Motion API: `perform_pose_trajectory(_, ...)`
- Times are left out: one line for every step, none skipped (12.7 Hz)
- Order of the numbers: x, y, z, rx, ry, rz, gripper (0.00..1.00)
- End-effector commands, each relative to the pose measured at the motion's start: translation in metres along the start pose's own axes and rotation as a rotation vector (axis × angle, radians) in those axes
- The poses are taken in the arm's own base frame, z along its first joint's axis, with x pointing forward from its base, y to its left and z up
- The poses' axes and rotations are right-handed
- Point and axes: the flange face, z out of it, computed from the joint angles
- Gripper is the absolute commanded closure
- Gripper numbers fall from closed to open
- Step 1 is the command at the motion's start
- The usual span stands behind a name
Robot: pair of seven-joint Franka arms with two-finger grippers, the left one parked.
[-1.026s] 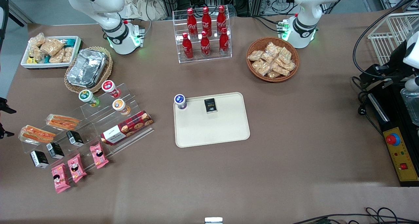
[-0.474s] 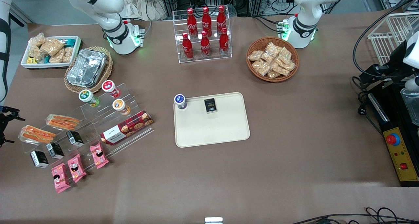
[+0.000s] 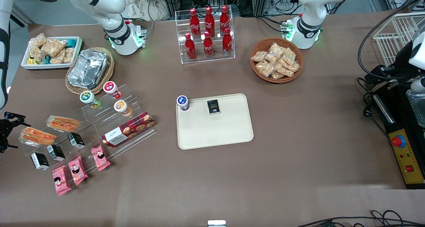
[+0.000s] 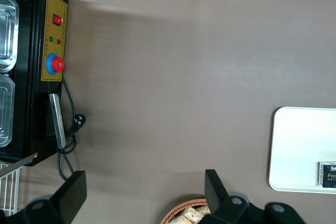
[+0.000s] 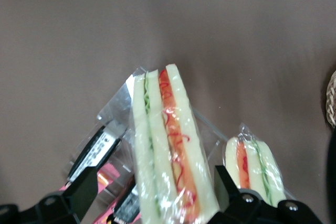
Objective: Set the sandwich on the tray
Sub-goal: 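Lower the open right gripper over the upright wrapped sandwich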
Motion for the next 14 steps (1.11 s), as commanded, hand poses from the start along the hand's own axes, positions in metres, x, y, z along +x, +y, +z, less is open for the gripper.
perform_pose_trajectory(-0.003, -0.008, 0.015, 0.010, -0.011, 0.009, 0.02)
perform_pose_trajectory(-0.005, -0.010, 0.021, 0.011, -0.008, 0.007, 0.02)
perform_pose_trajectory(-0.009, -0.011, 0.031, 0.006, -0.006, 0.005, 0.06)
perform_pose_trajectory(-0.008, -0.011, 0.035, 0.001, -0.004, 0.007, 0.31)
perform_pose_trajectory(-0.011, -0.011, 0.035, 0.002, -0.004, 0.003, 0.53)
perform_pose_trajectory(-0.011, -0.011, 0.035, 0.003, -0.005, 0.003, 0.62)
perform_pose_trajectory(-0.011, -0.011, 0.036, 0.005, -0.005, 0.002, 0.65)
perform_pose_trajectory(-0.011, -0.011, 0.034, 0.009, -0.005, -0.002, 0.72)
perform_pose_trajectory(-0.013, -0.012, 0.026, 0.022, -0.006, -0.019, 0.77)
perform_pose_trajectory(-0.016, -0.013, 0.013, 0.040, -0.004, -0.042, 0.83)
perform_pose_trajectory(-0.022, -0.013, -0.003, 0.064, -0.004, -0.077, 0.85)
perform_pose_trajectory(-0.027, -0.014, -0.021, 0.093, -0.004, -0.112, 0.86)
perform_pose_trajectory(-0.032, -0.012, -0.040, 0.121, -0.007, -0.148, 0.86)
perform_pose_trajectory(-0.053, -0.013, -0.061, 0.149, -0.011, -0.215, 0.86)
